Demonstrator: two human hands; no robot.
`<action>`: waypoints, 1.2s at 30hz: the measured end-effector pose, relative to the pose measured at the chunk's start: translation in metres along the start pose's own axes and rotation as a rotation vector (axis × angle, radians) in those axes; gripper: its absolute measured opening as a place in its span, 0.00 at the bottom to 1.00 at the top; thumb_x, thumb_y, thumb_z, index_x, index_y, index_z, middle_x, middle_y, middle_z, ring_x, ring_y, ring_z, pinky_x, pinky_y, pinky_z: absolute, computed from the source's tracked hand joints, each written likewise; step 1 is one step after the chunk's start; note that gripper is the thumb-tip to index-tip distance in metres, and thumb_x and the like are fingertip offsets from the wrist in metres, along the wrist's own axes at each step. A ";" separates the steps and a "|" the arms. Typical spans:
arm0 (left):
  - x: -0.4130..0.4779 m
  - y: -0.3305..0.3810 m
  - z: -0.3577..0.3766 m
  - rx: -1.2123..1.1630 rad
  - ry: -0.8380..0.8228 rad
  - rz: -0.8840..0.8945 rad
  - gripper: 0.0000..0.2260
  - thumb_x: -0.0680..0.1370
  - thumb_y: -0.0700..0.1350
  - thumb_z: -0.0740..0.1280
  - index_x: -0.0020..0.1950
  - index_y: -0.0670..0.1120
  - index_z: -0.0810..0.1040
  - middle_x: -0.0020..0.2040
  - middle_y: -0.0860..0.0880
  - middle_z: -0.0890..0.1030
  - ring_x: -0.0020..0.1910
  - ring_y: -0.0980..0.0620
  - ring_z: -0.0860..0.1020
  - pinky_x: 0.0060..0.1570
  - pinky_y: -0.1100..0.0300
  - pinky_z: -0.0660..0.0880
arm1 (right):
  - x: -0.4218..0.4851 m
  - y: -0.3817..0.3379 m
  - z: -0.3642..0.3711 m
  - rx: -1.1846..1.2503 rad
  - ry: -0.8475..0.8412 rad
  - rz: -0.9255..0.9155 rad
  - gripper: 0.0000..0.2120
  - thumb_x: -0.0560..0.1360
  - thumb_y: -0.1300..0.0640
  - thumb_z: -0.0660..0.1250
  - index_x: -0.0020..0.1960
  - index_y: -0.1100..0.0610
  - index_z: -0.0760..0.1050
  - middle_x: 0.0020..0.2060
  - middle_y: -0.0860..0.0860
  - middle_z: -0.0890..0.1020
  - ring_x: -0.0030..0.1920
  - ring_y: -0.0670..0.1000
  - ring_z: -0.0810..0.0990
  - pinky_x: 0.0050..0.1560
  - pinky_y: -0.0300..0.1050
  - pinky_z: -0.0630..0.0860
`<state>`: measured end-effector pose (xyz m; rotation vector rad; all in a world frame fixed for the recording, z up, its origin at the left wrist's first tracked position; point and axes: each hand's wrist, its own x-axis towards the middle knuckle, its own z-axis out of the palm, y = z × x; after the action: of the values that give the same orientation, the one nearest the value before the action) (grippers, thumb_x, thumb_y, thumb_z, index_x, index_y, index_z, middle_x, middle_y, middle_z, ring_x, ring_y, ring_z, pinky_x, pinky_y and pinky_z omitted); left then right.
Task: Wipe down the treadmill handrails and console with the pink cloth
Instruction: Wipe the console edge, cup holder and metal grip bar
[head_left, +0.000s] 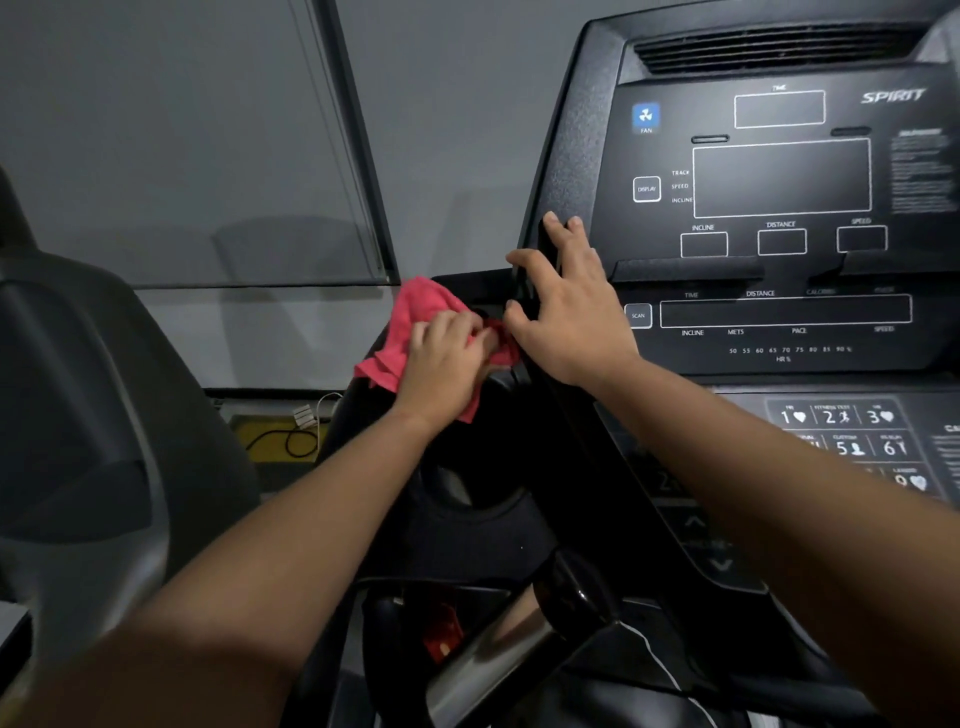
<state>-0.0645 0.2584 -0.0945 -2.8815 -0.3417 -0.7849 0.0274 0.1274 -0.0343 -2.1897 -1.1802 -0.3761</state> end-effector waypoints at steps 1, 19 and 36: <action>-0.001 0.003 0.004 -0.018 -0.016 0.040 0.17 0.75 0.53 0.58 0.49 0.45 0.82 0.45 0.46 0.80 0.48 0.48 0.69 0.44 0.55 0.64 | 0.000 0.000 0.000 -0.001 0.000 0.004 0.22 0.75 0.51 0.63 0.68 0.52 0.69 0.77 0.55 0.53 0.77 0.55 0.46 0.75 0.51 0.49; -0.005 -0.056 -0.035 0.007 -0.186 0.336 0.10 0.75 0.49 0.62 0.55 0.54 0.75 0.56 0.45 0.78 0.55 0.40 0.73 0.51 0.45 0.72 | 0.000 0.002 -0.001 0.033 -0.005 0.011 0.21 0.75 0.50 0.63 0.67 0.51 0.70 0.77 0.53 0.53 0.77 0.54 0.46 0.72 0.49 0.55; -0.004 -0.042 -0.015 0.073 -0.192 0.356 0.17 0.75 0.55 0.57 0.61 0.65 0.76 0.64 0.46 0.74 0.60 0.45 0.66 0.56 0.45 0.71 | 0.000 0.001 -0.002 0.031 -0.009 0.013 0.21 0.75 0.50 0.63 0.67 0.51 0.70 0.77 0.54 0.54 0.77 0.54 0.46 0.73 0.51 0.54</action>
<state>-0.0856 0.2956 -0.0812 -2.8334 0.1224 -0.4275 0.0279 0.1254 -0.0331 -2.1737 -1.1683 -0.3398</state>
